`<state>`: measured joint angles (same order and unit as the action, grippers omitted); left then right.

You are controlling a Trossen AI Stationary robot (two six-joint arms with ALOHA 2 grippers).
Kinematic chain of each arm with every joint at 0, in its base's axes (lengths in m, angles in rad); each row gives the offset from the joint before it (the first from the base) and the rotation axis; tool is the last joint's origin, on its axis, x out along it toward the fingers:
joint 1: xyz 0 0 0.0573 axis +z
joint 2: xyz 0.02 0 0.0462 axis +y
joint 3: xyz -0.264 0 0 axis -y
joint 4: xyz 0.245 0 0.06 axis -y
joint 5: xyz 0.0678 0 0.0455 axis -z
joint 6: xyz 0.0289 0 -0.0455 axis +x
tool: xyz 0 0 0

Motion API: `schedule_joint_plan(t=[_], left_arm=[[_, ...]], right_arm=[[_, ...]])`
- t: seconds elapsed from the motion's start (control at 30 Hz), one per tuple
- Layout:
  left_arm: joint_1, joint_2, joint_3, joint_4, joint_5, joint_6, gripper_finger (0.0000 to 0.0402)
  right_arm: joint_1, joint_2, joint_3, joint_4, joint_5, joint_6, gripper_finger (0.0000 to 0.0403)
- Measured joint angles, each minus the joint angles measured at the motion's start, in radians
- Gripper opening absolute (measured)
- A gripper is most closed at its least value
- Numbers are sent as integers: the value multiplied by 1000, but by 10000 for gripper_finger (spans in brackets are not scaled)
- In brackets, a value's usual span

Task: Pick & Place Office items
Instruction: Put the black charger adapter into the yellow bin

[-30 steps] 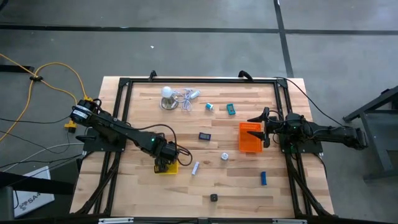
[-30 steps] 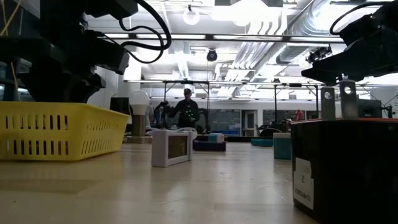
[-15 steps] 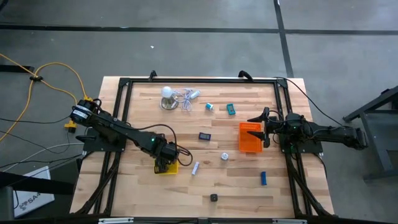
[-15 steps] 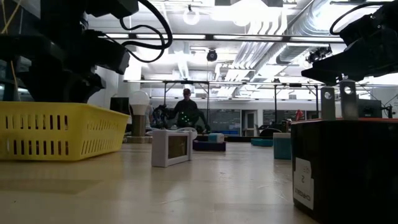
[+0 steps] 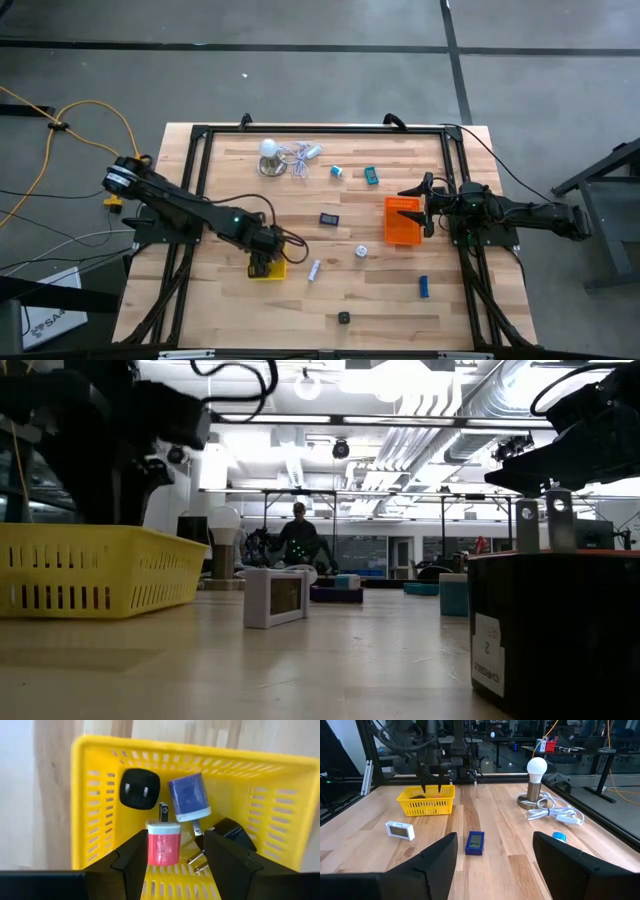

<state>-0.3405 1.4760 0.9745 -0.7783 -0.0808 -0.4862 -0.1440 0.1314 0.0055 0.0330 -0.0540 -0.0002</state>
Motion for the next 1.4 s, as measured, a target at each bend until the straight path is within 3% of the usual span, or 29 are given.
schedule_joint_plan(t=[0.63, 1.07, 1.4], left_arm=[[4, -224, 0, -2, -217, 75, 184], [132, -359, 0, -4, -226, 186, 184], [209, -375, 0, -7, -176, 251, 184]], right_arm=[[0, 0, 0, 0, 0, 0, 248], [0, 0, 0, 0, 0, 0, 248], [0, 0, 0, 0, 0, 0, 248]])
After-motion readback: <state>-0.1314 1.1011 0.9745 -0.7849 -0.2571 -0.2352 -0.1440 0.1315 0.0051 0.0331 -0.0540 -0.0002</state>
